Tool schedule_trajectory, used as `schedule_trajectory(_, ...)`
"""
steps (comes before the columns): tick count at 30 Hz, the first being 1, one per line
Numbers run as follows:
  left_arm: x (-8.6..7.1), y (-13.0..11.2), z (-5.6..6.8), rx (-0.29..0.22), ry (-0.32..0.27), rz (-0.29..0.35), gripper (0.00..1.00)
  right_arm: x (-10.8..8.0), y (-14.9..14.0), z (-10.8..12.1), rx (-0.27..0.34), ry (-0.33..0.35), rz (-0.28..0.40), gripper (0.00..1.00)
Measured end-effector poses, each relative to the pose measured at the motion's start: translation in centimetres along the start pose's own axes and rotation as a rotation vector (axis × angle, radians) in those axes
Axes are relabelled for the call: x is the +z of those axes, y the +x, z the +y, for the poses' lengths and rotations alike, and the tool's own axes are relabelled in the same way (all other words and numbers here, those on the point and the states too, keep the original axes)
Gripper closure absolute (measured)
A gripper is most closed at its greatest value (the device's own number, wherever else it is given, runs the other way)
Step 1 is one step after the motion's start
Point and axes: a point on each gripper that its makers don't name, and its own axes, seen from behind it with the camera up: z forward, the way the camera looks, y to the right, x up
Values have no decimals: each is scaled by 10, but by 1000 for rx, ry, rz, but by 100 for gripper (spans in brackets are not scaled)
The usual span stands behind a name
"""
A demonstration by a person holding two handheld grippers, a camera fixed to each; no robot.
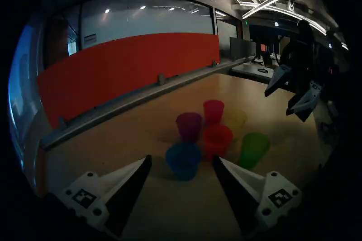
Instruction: Pour water
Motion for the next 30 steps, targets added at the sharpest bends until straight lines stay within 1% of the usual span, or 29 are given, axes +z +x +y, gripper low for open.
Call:
schedule_trajectory(9,17,-32,8,44,-44,-100,0,17,-31,-2,-21,14,-60,1)
schedule_trajectory(17,31,-53,8,64,-73,-184,0,30,-54,-6,-20,33,-105,1)
schedule_trajectory(20,35,-59,7,64,-82,-203,0,34,-61,-7,-21,38,-122,1)
schedule_trajectory(26,44,-64,5,48,-97,-220,0,41,-71,-9,-33,55,-149,1)
schedule_trajectory(30,49,-69,5,50,-107,-235,0,47,-77,-12,-47,67,-169,1)
